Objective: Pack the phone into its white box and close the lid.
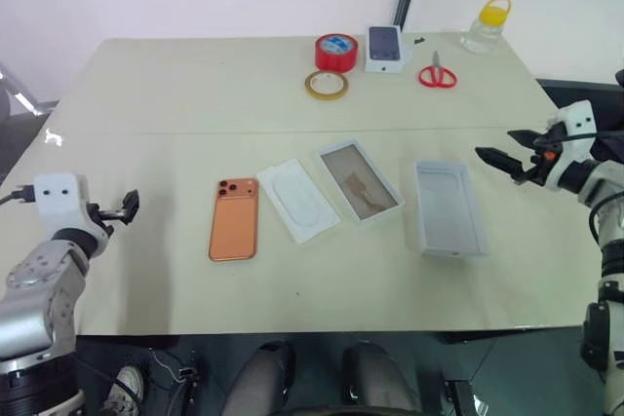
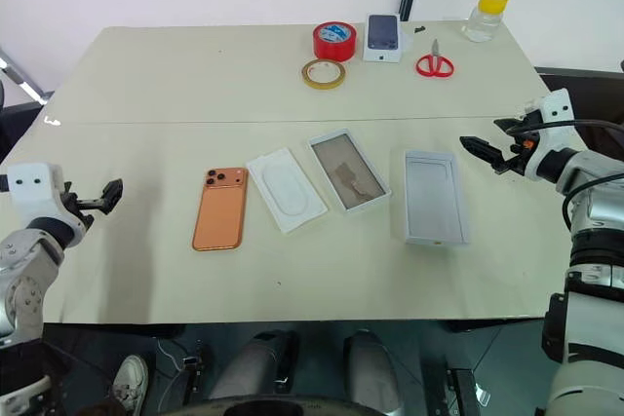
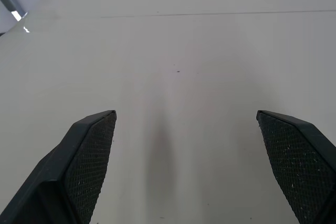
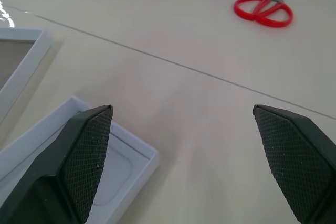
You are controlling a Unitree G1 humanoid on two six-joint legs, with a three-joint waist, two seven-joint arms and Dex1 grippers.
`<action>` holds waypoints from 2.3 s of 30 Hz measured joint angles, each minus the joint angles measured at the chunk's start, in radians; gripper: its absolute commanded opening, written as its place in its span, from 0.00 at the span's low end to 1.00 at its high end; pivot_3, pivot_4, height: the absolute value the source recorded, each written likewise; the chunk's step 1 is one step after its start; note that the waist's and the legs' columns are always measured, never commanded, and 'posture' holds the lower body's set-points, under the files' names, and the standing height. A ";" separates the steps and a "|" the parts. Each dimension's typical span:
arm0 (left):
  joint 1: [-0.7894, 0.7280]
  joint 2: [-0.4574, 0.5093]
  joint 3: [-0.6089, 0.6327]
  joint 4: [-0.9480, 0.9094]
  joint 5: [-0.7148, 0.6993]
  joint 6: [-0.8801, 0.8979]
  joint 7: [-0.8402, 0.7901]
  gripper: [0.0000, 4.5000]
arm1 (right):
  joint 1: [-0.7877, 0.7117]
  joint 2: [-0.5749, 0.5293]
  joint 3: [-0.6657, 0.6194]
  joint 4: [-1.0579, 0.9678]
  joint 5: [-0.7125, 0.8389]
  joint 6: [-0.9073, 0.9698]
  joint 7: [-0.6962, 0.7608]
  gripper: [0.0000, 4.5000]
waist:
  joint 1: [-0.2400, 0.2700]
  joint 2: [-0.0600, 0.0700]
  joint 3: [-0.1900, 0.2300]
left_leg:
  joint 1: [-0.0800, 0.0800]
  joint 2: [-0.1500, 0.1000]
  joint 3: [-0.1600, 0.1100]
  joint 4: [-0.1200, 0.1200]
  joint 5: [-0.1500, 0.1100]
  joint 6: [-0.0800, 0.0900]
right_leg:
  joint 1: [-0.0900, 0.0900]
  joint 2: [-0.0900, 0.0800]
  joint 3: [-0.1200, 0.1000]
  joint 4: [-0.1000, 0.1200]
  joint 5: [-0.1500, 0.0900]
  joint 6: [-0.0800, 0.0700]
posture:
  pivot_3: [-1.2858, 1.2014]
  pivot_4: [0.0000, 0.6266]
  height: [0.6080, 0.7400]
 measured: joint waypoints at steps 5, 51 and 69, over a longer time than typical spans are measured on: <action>-0.005 0.000 -0.001 0.000 0.000 0.000 0.001 1.00 | 0.035 0.001 0.003 -0.041 0.002 0.016 0.020 0.99 | -0.001 0.000 0.000 | 0.000 0.000 0.000 0.000 0.000 0.000 | 0.000 0.000 0.000 0.000 0.000 0.000 | 0.52 0.24 1.00; -0.349 -0.571 -0.080 -0.275 -0.396 0.916 0.302 1.00 | 0.291 0.087 0.247 -0.913 0.096 0.234 0.008 0.99 | 0.007 -0.003 0.001 | 0.000 0.001 0.003 0.002 0.000 0.000 | -0.001 0.002 0.003 0.002 0.000 0.001 | 0.52 0.24 1.00; -0.435 -0.735 -0.016 -0.167 -0.365 0.916 0.379 0.95 | 0.291 0.111 0.275 -0.966 0.100 0.239 -0.003 1.00 | 0.027 -0.003 0.002 | 0.000 0.001 0.004 0.002 -0.001 0.000 | -0.001 0.002 0.004 0.000 0.000 0.001 | 0.52 0.24 1.00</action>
